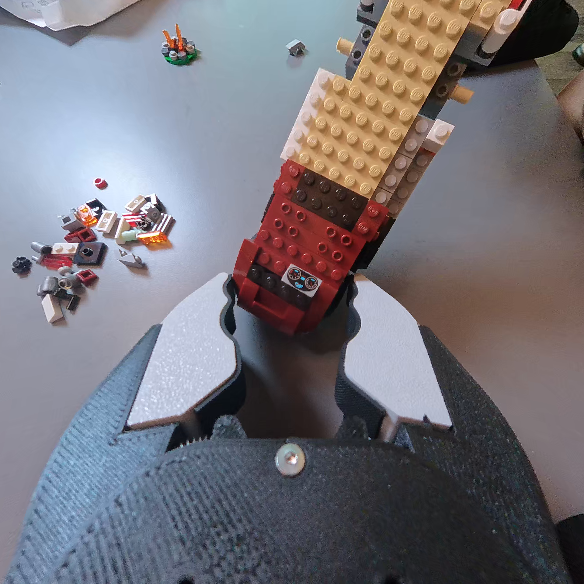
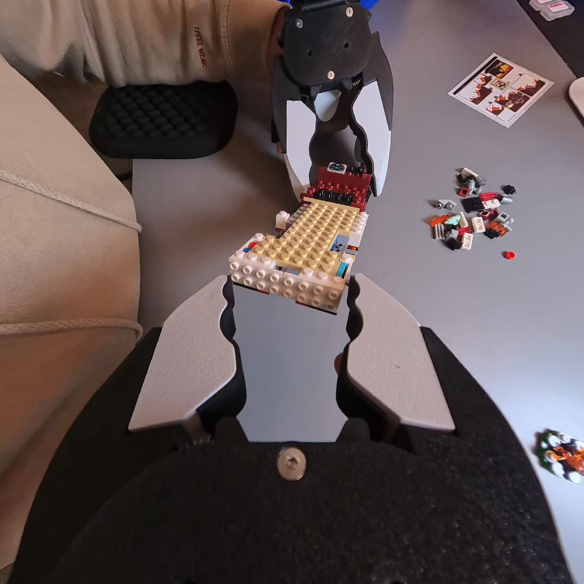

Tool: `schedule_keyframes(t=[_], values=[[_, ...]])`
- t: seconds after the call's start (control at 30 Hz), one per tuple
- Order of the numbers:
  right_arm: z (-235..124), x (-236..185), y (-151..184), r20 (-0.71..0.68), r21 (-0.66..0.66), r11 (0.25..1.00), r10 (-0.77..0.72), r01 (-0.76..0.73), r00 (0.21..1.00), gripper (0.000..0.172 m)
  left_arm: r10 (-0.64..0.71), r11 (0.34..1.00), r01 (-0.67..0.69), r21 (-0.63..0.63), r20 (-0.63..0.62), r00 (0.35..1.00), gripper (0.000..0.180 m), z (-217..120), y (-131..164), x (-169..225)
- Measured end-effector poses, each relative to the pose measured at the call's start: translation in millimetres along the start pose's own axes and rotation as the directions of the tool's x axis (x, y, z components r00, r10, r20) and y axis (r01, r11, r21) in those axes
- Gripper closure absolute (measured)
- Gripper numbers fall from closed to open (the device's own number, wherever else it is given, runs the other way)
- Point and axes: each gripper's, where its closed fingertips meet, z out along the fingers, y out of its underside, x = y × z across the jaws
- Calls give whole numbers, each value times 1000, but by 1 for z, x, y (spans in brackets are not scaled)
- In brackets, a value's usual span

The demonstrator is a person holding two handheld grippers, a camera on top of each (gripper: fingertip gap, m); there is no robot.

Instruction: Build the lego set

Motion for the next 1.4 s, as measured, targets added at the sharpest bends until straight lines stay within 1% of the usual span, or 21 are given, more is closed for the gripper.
schedule_keyframes(t=[0.07,0.13,0.3,0.37,0.43,0.53,0.63,0.73,0.8,0.87,0.97,1.03,1.1,1.17,1.23,1.33,1.4], values=[[0,1,4,9,9,1000,-5,5,1000,102,-1,1000,1,-3,4,1000,112,0,0,0],[2,5,15,19,2,1000,-25,25,999,102,5,1000,-5,-12,19,1000,112,1,1,0],[18,14,64,76,-62,997,-34,39,997,102,41,998,-38,-49,63,997,114,1,3,1],[26,17,77,86,-94,995,-31,39,996,102,51,997,-46,-55,84,995,114,2,3,1],[27,20,79,71,-111,991,-67,74,995,102,60,996,-54,-67,97,993,114,0,4,1],[27,31,91,17,-229,959,-167,166,986,103,57,997,-51,-57,96,994,117,-1,3,5],[26,36,93,24,-270,946,-182,181,983,104,55,997,-50,-56,94,994,118,-3,5,8],[13,44,98,6,-325,926,-203,194,979,104,46,998,-43,-47,58,997,122,-8,5,16],[5,43,88,-15,-292,937,-206,192,979,104,31,999,-30,-35,32,999,123,-10,6,22],[4,37,68,-59,-221,951,-232,214,971,108,28,999,-27,-23,30,999,123,-11,5,24],[19,25,34,-154,-93,965,-257,245,954,119,25,1000,-25,4,44,999,121,-10,-2,23],[36,13,18,-199,-52,952,-307,302,931,121,35,999,-35,-1,62,997,122,-7,-4,23],[54,4,7,-242,-63,931,-364,360,899,123,28,1000,-27,-9,78,997,122,-5,-5,24],[68,5,0,-312,-110,904,-425,412,849,133,-3,1000,5,-26,108,994,122,-4,-6,23],[76,8,-5,-352,-146,886,-463,441,814,140,-45,997,54,-55,153,987,122,-3,-6,20],[86,10,-13,-372,-167,884,-467,437,802,143,-100,991,114,-74,172,980,123,-2,-8,22],[93,13,-17,-378,-171,885,-466,434,800,147,-107,989,124,-82,187,977,123,0,-8,23]])
